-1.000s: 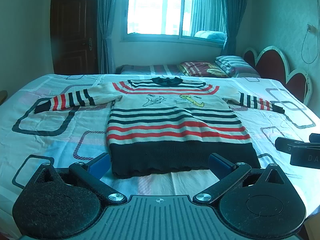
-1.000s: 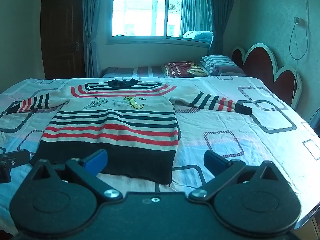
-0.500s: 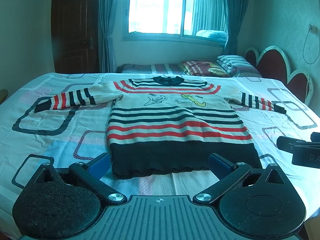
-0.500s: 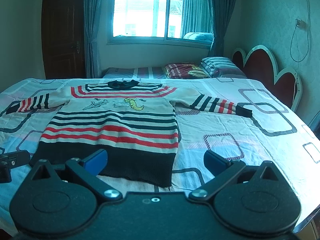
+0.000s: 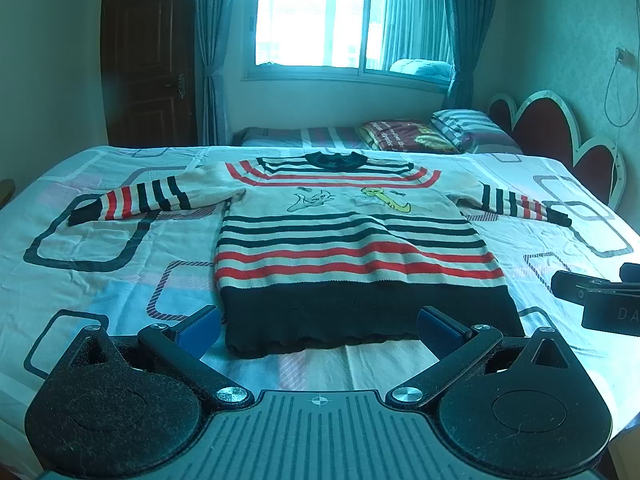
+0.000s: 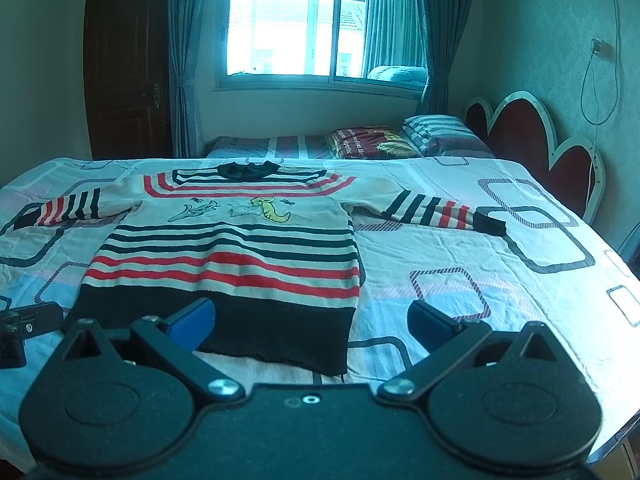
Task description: Fold small clothes
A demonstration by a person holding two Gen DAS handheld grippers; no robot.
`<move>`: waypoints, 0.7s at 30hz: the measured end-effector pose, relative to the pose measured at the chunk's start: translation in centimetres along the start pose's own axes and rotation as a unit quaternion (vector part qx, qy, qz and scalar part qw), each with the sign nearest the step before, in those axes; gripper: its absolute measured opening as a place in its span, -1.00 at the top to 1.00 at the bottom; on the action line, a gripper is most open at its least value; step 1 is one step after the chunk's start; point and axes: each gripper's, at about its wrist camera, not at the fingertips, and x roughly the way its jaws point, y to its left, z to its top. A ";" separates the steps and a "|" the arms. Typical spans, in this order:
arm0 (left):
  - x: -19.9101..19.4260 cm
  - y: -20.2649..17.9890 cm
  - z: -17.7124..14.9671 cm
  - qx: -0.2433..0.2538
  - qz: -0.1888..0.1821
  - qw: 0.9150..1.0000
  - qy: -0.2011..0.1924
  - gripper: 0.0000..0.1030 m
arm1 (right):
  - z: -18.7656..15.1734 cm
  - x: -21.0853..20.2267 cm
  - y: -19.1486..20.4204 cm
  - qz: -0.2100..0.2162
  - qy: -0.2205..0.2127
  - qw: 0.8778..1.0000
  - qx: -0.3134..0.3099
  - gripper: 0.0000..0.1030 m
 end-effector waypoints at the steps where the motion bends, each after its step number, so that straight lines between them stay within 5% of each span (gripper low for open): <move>1: 0.0 0.0 0.0 0.000 0.000 1.000 0.000 -1.00 | 0.0 0.0 0.0 -0.001 -0.001 1.000 0.000 -0.99; 21: 0.0 0.1 0.3 -0.001 0.003 1.000 0.002 -1.00 | 0.0 0.0 0.2 -0.001 -0.001 1.000 -0.001 -0.99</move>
